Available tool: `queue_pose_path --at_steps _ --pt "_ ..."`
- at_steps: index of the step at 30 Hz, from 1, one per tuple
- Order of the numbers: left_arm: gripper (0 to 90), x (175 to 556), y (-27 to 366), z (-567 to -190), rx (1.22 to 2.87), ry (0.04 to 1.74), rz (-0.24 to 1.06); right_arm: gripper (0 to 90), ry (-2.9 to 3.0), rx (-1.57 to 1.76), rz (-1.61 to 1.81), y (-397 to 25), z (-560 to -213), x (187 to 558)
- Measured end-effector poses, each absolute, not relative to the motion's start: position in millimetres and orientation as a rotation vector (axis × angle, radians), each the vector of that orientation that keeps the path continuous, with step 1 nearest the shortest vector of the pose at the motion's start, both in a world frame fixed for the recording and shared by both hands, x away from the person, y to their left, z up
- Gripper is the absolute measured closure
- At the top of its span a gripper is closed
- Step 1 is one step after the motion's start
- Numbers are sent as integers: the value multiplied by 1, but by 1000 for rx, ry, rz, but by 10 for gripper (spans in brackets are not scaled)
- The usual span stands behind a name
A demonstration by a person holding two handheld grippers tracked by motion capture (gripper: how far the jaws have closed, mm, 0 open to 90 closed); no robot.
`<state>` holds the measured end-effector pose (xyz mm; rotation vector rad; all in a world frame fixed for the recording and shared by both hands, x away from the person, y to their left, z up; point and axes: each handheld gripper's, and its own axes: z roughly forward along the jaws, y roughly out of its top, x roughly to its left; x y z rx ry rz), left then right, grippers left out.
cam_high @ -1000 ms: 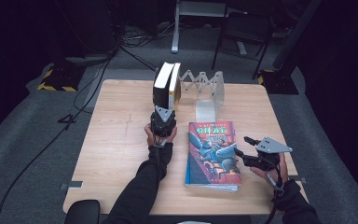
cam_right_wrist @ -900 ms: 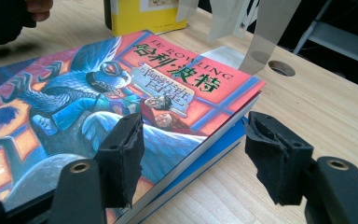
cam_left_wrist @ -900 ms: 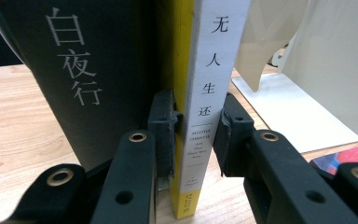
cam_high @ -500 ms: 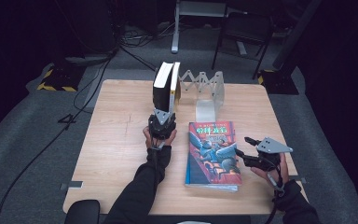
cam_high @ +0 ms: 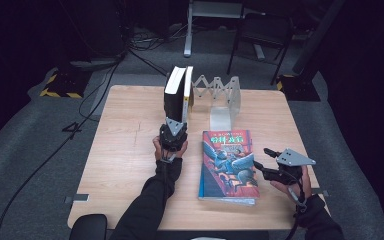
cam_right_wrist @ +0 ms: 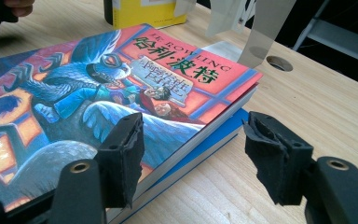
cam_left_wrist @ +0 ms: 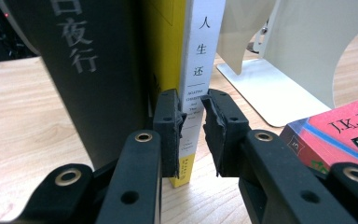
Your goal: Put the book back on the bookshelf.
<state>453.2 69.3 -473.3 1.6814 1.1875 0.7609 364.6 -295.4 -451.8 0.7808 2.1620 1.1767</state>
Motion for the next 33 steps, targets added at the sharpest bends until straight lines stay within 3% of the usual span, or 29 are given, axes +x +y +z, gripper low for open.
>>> queue_pose_path --at_steps 23,33 --pt "750 471 72 -469 1692 1225 748 376 2169 781 1170 -295 -453 365" --pt "759 453 72 -459 1804 1101 717 377 2173 782 1159 -294 -452 364"
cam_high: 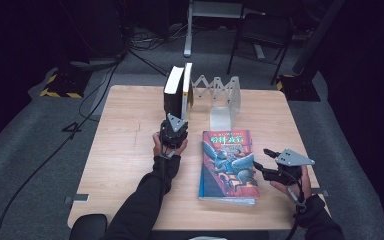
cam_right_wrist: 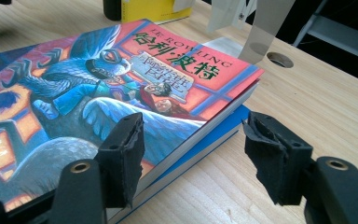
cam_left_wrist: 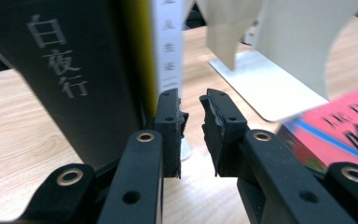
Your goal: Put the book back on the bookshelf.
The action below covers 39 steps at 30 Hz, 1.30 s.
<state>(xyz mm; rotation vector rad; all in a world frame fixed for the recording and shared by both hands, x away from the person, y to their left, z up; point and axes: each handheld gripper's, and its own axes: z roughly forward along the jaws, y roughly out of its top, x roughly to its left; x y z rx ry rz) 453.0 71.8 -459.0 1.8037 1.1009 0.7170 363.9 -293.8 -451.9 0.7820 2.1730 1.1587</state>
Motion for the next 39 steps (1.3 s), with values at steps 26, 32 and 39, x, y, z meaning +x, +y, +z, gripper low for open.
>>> queue_pose_path --at_steps 26,32,39 --pt "484 372 116 -470 2272 522 376 329 2360 818 1204 -292 -447 338" --pt "399 357 124 -479 2341 455 280 288 2424 842 1213 -288 -448 333" --pt "319 346 125 -490 2382 429 197 252 2510 884 1174 -285 -455 335"
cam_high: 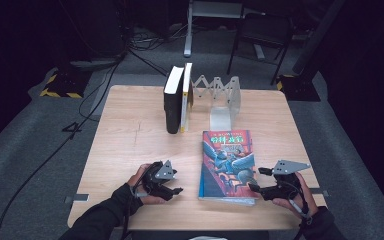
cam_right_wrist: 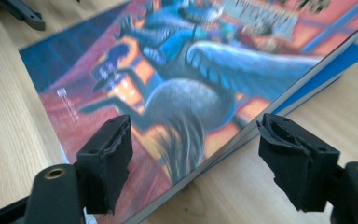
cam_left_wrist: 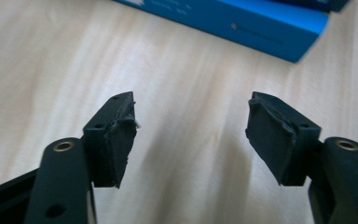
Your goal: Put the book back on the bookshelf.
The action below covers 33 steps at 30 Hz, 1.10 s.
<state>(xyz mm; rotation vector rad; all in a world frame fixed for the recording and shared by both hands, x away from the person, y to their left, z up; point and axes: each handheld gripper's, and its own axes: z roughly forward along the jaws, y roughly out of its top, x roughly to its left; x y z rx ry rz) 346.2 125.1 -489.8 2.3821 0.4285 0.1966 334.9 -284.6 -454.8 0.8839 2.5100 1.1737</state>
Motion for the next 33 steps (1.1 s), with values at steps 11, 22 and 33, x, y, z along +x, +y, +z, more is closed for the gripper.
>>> queue_pose_path --at_steps 11,22,33 --pt "244 350 122 -498 2389 465 175 151 2634 978 1232 -285 -466 361" --pt "151 365 117 -504 2344 476 172 133 2661 961 1174 -277 -462 369" --pt "149 371 116 -504 2341 483 176 210 2614 847 1138 -272 -455 367"
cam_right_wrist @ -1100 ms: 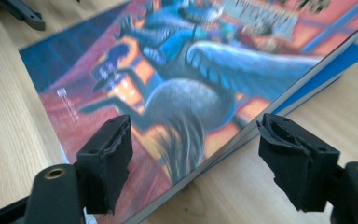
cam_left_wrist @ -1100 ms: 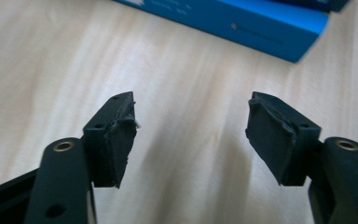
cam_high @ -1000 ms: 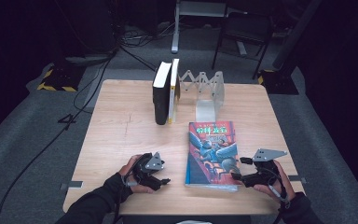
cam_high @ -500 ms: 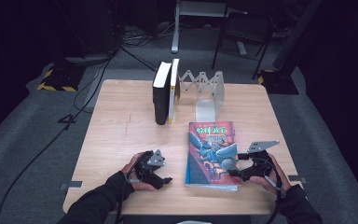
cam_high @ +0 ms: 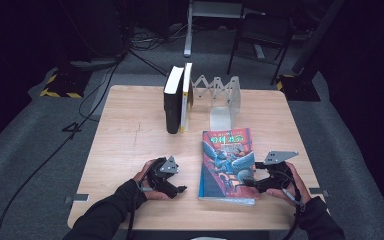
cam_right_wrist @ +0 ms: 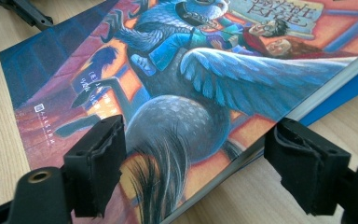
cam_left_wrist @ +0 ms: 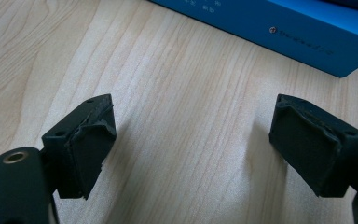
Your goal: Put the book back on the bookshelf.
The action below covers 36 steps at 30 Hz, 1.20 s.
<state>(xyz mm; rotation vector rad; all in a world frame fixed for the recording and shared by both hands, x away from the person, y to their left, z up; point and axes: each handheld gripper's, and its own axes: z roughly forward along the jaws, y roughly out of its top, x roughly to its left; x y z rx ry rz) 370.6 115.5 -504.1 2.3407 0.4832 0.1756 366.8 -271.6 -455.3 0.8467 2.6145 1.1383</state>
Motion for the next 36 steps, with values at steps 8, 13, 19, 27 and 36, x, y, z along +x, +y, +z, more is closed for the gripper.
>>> queue_pose_path --at_steps 8,13,19,27,36 --pt "150 370 115 -504 2340 487 179 224 2649 901 1104 -278 -453 366" --pt "147 371 114 -504 2339 490 178 203 2699 937 1137 -282 -456 364" --pt "145 381 109 -504 2339 489 178 203 2681 907 1137 -279 -456 364" --pt "133 402 96 -504 2348 478 175 289 2654 880 1153 -277 -453 363" --pt "144 416 85 -504 2340 500 185 328 2625 798 1256 -274 -440 363"
